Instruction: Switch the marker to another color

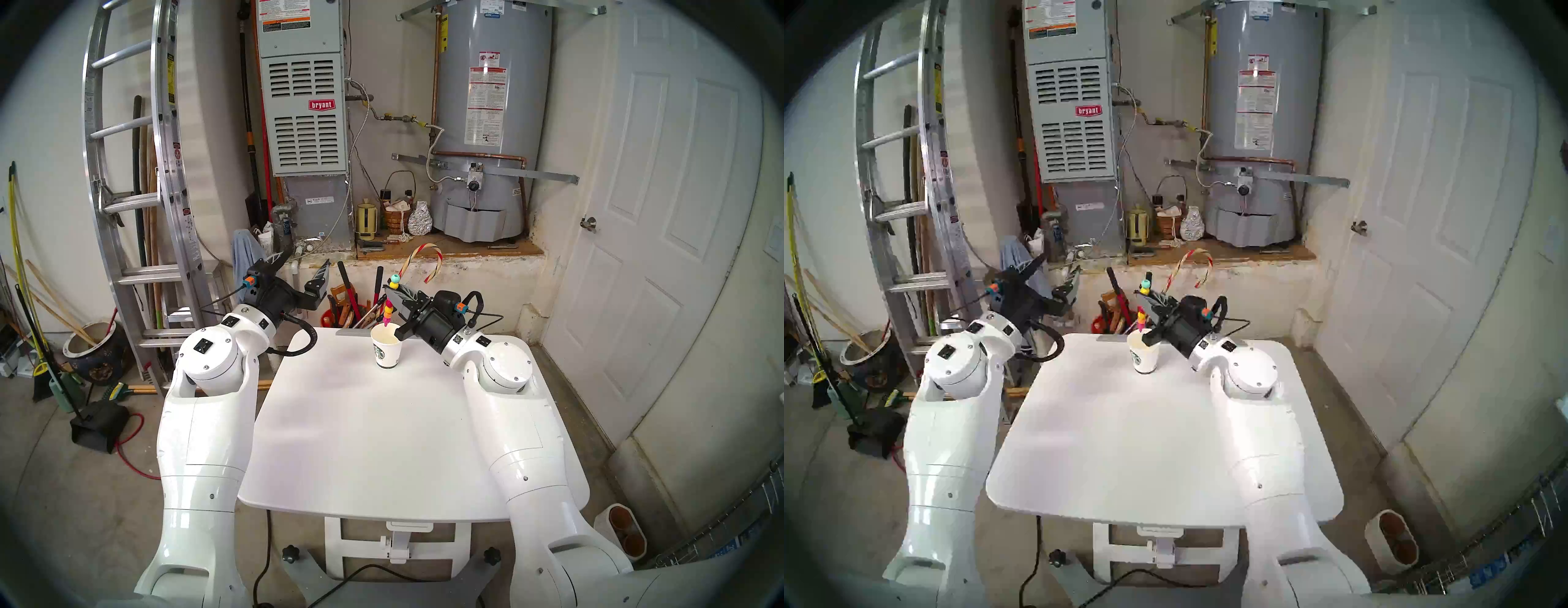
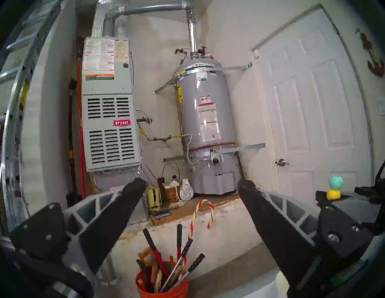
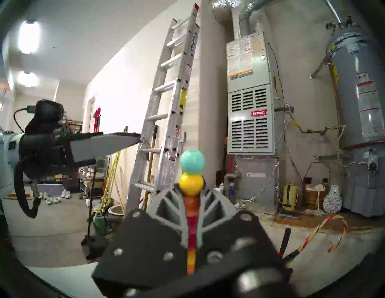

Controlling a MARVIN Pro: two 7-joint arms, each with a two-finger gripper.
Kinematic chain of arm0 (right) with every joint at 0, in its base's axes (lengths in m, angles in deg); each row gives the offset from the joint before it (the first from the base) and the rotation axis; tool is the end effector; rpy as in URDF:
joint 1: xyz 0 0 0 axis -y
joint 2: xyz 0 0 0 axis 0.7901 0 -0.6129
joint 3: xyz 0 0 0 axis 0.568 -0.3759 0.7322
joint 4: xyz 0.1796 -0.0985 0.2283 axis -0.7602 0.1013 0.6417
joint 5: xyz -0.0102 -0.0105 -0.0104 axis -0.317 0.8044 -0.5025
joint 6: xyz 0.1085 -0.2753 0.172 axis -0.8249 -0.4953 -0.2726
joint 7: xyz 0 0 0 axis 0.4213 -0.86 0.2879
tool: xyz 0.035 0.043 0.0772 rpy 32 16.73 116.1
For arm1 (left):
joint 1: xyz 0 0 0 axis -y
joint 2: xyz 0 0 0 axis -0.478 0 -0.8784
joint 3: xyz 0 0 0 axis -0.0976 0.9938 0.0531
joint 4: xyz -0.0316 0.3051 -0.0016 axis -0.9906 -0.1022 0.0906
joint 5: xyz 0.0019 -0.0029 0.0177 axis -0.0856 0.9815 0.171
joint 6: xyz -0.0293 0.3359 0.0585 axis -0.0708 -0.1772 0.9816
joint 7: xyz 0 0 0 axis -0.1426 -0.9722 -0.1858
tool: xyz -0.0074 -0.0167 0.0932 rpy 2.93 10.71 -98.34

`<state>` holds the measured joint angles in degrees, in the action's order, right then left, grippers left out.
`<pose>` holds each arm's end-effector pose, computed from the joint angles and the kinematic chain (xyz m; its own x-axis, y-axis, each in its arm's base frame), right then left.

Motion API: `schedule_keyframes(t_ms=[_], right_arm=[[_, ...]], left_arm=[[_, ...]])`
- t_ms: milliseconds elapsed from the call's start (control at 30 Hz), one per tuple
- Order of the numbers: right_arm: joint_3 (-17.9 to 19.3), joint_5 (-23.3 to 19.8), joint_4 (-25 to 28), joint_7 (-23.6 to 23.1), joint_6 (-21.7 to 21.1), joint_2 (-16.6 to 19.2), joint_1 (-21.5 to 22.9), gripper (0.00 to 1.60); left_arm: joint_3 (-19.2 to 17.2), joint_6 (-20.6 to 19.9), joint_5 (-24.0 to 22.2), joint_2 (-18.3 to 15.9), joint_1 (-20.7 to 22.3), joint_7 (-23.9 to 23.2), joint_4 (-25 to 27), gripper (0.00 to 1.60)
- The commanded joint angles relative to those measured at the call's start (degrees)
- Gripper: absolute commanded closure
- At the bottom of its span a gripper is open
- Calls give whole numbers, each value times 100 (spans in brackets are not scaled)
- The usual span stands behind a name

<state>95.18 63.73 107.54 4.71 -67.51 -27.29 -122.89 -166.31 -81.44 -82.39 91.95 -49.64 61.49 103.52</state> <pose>0.5232 0.1103 -0.2441 -0.2301 -0.1325 0.9641 0.7104 -0.7000 0.0733 0.4919 0.0504 -0.1793 -0.2470 -0.0387 0.9682 -0.3066 -0.9447 -0.1160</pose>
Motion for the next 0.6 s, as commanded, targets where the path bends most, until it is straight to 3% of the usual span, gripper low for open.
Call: schedule_keyframes(t_ms=[0, 567], right_arm=[[-26, 31, -67, 105, 181, -116, 93, 160], [-59, 305, -971, 367, 660, -196, 379, 160]], left_arm=[[13, -198, 33, -35, 37, 4, 303, 0], [-4, -218, 18, -41, -25, -63, 343, 0]])
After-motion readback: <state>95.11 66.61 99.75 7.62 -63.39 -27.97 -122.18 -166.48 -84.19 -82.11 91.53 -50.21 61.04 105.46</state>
